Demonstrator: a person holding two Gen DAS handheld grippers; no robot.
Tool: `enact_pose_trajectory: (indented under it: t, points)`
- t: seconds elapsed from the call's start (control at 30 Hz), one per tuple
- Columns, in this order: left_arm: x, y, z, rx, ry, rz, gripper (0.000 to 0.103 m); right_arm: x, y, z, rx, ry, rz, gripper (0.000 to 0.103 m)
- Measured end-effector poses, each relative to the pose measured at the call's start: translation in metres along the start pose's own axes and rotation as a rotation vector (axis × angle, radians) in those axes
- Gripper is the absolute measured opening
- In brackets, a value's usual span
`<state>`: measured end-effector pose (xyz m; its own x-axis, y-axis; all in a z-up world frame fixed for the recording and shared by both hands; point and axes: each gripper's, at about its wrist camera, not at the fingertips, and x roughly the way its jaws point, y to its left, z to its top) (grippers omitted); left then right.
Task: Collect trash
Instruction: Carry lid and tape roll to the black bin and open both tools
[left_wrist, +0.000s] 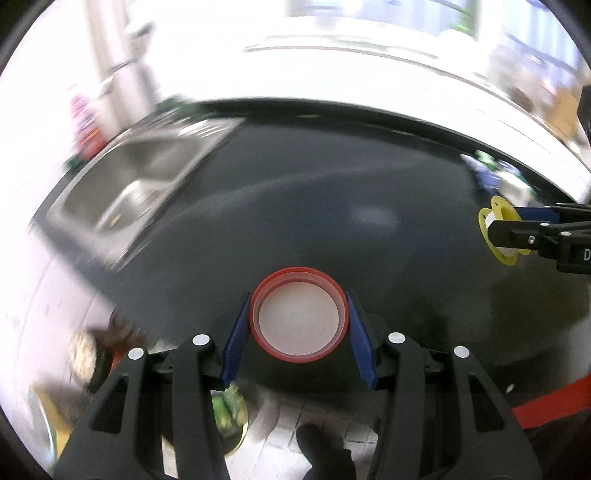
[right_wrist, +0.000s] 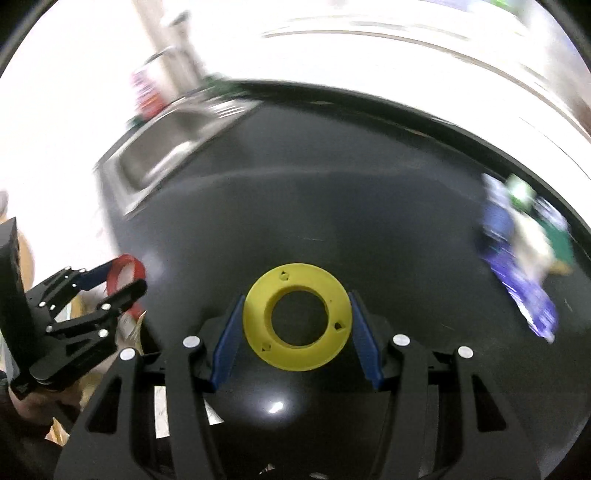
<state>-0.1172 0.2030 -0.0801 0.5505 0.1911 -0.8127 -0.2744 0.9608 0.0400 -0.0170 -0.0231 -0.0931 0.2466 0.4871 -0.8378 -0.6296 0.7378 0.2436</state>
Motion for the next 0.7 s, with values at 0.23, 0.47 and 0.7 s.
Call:
enact_pose_trajectory:
  t: [0.23, 0.47, 0.7]
  points:
    - [-0.03, 0.09, -0.069, -0.245, 0.05, 0.159, 0.049, 0.044, 0.131, 0.017, -0.246, 0.092, 0.198, 0.055]
    - [-0.047, 0.153, -0.126, -0.452, 0.081, 0.232, 0.049, 0.079, 0.243, 0.004, -0.424, 0.203, 0.352, 0.055]
    - [-0.043, 0.187, -0.15, -0.542, 0.085, 0.228, 0.049, 0.114, 0.289, -0.001, -0.417, 0.313, 0.406, 0.055]
